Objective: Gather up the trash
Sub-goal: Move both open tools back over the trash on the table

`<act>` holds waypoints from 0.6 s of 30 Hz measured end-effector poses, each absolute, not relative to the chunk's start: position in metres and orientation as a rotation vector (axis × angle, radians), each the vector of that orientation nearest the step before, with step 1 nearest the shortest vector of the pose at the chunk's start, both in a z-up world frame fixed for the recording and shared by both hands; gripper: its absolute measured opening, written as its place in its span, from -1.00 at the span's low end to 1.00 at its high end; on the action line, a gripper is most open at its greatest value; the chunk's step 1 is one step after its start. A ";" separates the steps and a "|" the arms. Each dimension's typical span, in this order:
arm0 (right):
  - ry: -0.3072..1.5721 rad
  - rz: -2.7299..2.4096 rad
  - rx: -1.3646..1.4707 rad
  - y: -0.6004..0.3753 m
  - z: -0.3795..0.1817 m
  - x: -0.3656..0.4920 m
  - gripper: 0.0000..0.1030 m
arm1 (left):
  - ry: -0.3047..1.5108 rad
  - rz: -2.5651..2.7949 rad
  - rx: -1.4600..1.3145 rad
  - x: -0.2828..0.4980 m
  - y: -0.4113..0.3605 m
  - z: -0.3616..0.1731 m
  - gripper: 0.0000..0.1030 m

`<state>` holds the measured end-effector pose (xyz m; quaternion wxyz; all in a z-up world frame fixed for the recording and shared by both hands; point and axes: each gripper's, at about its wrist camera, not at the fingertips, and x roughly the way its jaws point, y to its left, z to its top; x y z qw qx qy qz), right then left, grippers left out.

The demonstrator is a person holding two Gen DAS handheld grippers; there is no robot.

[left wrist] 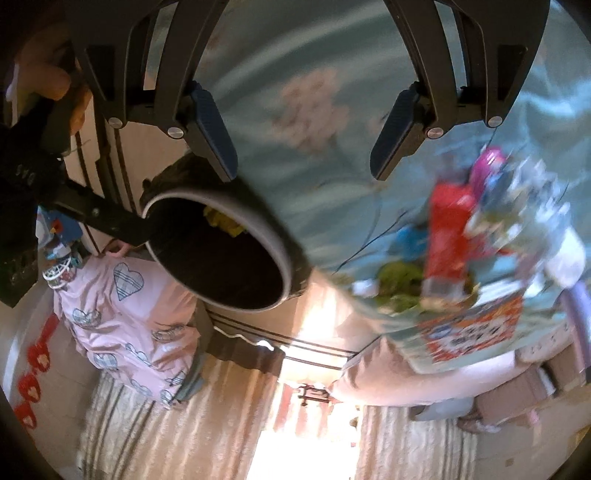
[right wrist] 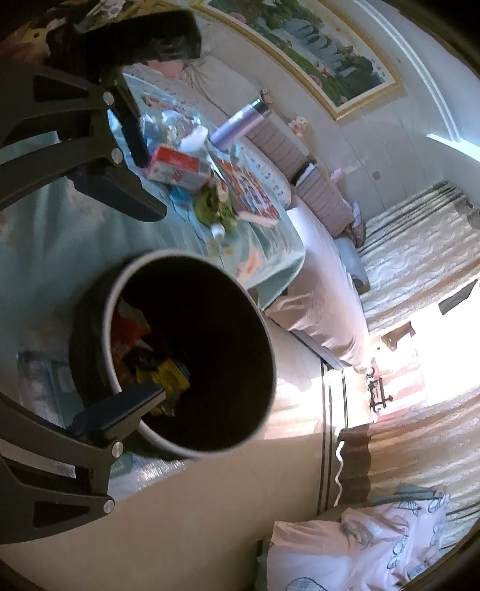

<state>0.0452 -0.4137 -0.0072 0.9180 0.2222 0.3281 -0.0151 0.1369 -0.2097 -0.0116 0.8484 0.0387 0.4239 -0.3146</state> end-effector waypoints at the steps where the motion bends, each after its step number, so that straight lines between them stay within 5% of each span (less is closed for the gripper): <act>1: 0.673 -0.025 0.460 -0.408 -0.007 0.044 0.77 | 0.896 -0.654 0.074 0.135 -0.202 -0.012 0.48; 18: 0.715 0.100 0.438 -0.318 -0.018 0.049 0.84 | 0.872 -0.492 -0.049 0.125 -0.084 -0.011 0.48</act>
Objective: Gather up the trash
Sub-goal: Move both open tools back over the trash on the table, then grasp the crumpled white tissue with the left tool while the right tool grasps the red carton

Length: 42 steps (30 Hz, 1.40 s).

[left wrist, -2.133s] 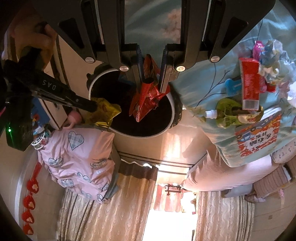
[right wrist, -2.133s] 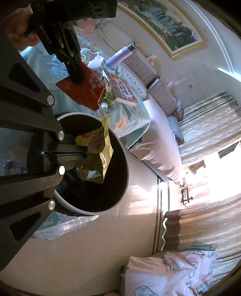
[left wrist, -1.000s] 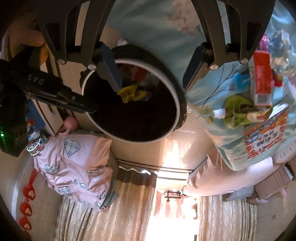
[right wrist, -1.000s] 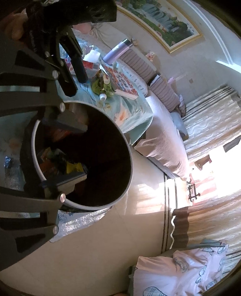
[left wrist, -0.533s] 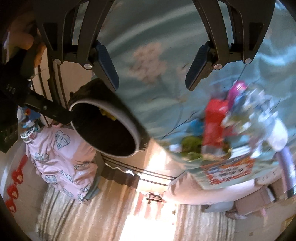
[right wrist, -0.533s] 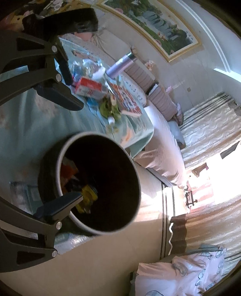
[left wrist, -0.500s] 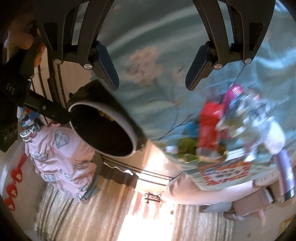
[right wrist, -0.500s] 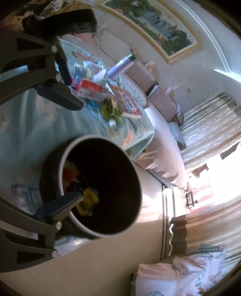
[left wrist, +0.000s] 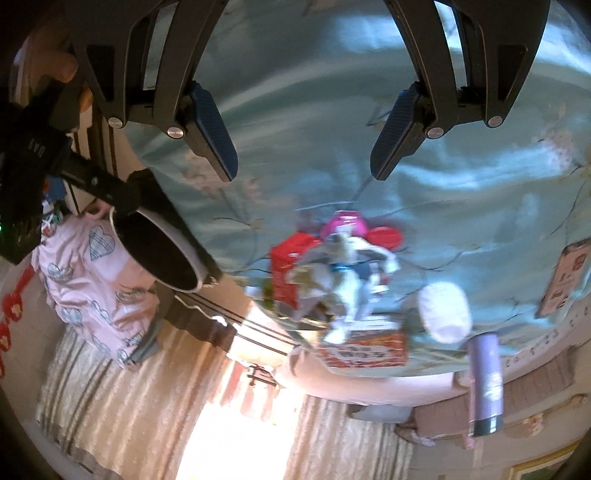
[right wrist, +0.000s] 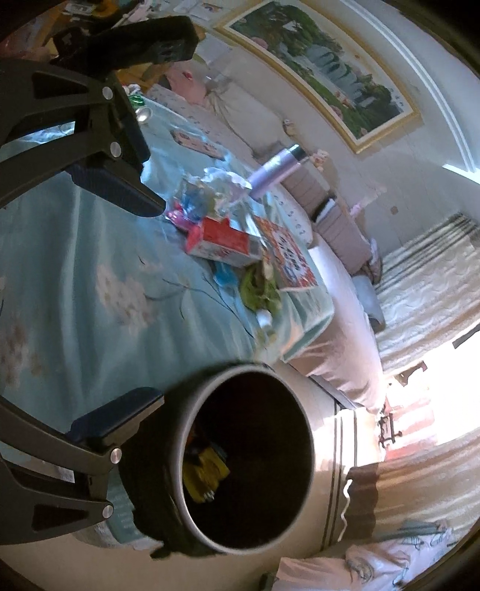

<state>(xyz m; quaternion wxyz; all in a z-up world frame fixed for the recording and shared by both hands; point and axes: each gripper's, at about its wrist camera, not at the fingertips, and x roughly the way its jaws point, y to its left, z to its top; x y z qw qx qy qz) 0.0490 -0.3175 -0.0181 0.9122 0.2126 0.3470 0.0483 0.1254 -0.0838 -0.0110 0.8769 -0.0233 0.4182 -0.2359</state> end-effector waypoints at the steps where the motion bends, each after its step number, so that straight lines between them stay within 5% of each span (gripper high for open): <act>1: 0.722 0.106 0.436 -0.313 -0.020 0.051 0.84 | 0.874 -0.484 -0.053 0.127 -0.080 -0.012 0.48; 23: 0.771 0.137 0.423 -0.282 -0.032 0.089 0.82 | 0.872 -0.424 -0.096 0.170 -0.040 -0.019 0.47; 27: 0.764 0.139 0.433 -0.281 -0.032 0.095 0.79 | 0.873 -0.442 -0.080 0.184 -0.040 -0.019 0.34; 42: 0.776 0.218 0.567 -0.281 -0.034 0.167 0.13 | 0.896 -0.613 -0.037 0.233 -0.057 -0.028 -0.14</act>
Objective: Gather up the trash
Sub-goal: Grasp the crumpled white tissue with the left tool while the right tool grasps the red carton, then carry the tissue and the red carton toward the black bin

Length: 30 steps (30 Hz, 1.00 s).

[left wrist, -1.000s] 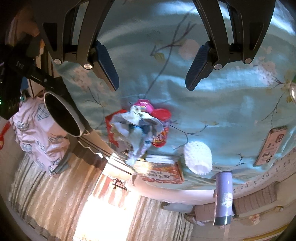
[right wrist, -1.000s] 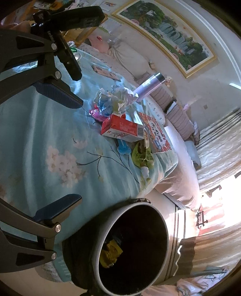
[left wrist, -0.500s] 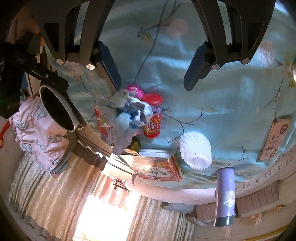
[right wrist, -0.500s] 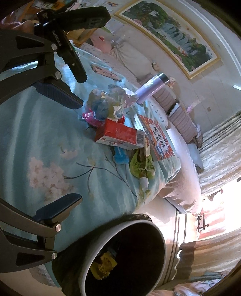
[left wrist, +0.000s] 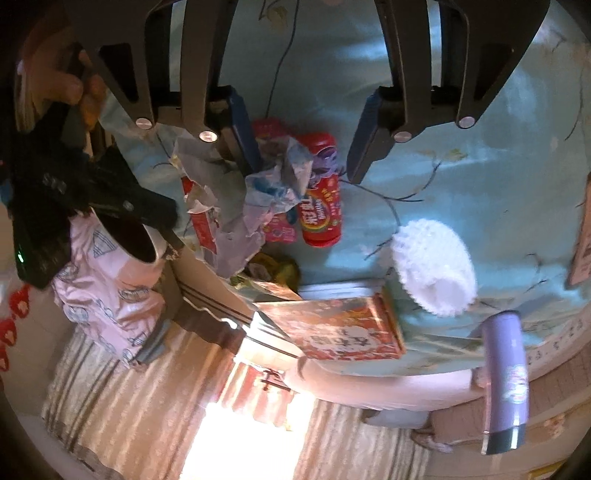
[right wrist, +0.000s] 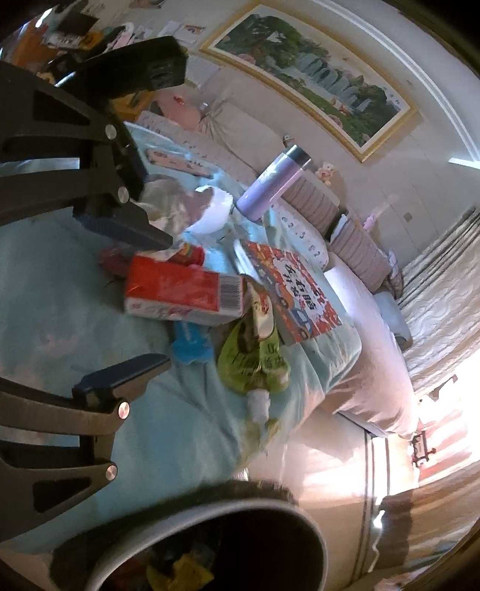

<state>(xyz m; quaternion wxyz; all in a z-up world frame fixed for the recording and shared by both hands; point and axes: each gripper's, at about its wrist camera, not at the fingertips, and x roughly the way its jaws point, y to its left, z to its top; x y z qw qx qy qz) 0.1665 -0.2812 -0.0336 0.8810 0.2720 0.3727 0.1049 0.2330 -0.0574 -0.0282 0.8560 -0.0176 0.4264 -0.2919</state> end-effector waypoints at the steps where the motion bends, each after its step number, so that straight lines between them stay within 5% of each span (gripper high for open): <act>1: 0.783 0.223 0.565 -0.278 -0.035 0.172 0.12 | 0.901 -0.628 -0.036 0.234 -0.060 -0.030 -0.20; 9: 0.849 0.203 0.542 -0.260 -0.050 0.187 -0.39 | 0.948 -0.736 -0.032 0.234 -0.070 -0.034 -0.69; 30: 0.767 0.101 0.513 -0.297 -0.017 0.068 -0.41 | 0.880 -0.805 -0.049 0.133 -0.084 -0.005 -0.80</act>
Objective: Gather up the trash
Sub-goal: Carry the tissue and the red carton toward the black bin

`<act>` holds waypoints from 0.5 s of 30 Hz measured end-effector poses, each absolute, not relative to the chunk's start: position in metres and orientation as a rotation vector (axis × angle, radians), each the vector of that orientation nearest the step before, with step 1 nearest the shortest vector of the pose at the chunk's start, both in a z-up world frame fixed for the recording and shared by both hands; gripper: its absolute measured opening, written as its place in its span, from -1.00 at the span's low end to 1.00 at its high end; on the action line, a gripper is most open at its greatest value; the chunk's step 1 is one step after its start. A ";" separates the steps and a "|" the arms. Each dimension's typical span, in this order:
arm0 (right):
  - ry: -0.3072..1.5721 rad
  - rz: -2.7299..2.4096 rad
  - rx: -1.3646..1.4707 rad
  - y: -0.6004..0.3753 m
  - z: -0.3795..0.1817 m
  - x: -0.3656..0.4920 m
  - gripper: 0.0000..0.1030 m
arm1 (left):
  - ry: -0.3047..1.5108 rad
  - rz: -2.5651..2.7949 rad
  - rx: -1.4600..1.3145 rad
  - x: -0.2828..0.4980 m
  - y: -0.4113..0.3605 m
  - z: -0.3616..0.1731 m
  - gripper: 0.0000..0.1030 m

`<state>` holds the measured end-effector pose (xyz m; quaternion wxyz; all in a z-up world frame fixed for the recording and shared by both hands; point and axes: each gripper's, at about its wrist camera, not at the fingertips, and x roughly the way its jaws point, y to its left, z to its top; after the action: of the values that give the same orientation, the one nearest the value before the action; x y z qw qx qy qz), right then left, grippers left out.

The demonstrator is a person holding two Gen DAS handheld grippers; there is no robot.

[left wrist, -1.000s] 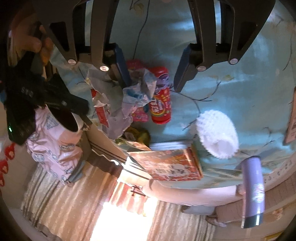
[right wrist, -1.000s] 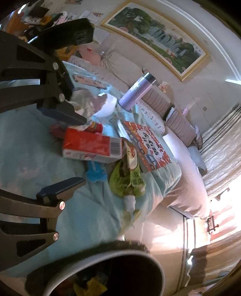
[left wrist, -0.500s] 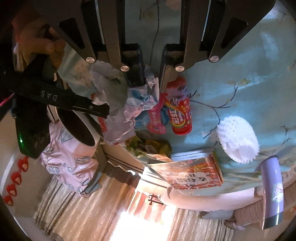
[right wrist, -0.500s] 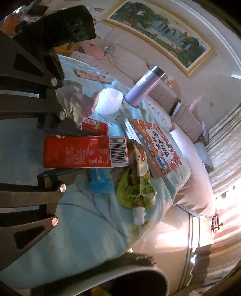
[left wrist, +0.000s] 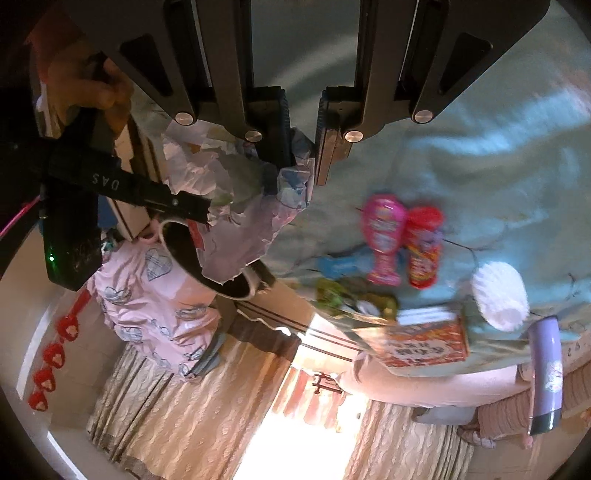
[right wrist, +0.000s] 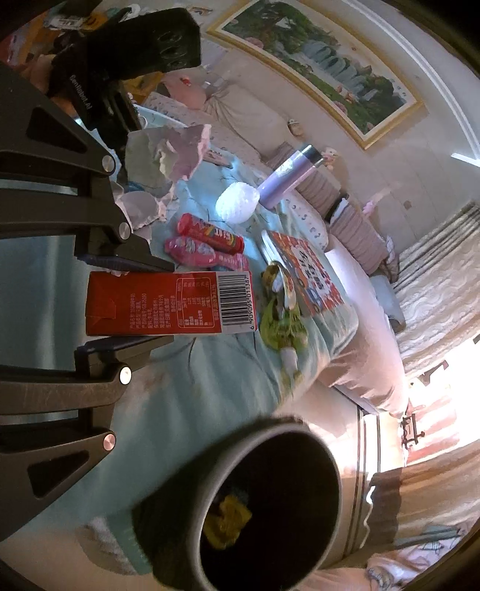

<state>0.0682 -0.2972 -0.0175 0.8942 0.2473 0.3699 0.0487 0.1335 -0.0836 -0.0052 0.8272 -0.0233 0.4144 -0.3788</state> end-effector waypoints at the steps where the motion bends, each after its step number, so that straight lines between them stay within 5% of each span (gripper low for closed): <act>1: 0.764 0.098 0.516 -0.302 -0.017 0.064 -0.41 | 0.880 -0.807 -0.048 0.130 -0.088 -0.006 -0.80; 15: 0.771 0.108 0.594 -0.357 -0.044 0.040 -0.41 | 0.926 -0.796 0.053 0.090 -0.140 -0.019 -0.80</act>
<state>0.0401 -0.3573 -0.0438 0.8825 0.2851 0.3705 0.0521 0.0898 -0.1400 -0.0187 0.8191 0.0249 0.4345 -0.3738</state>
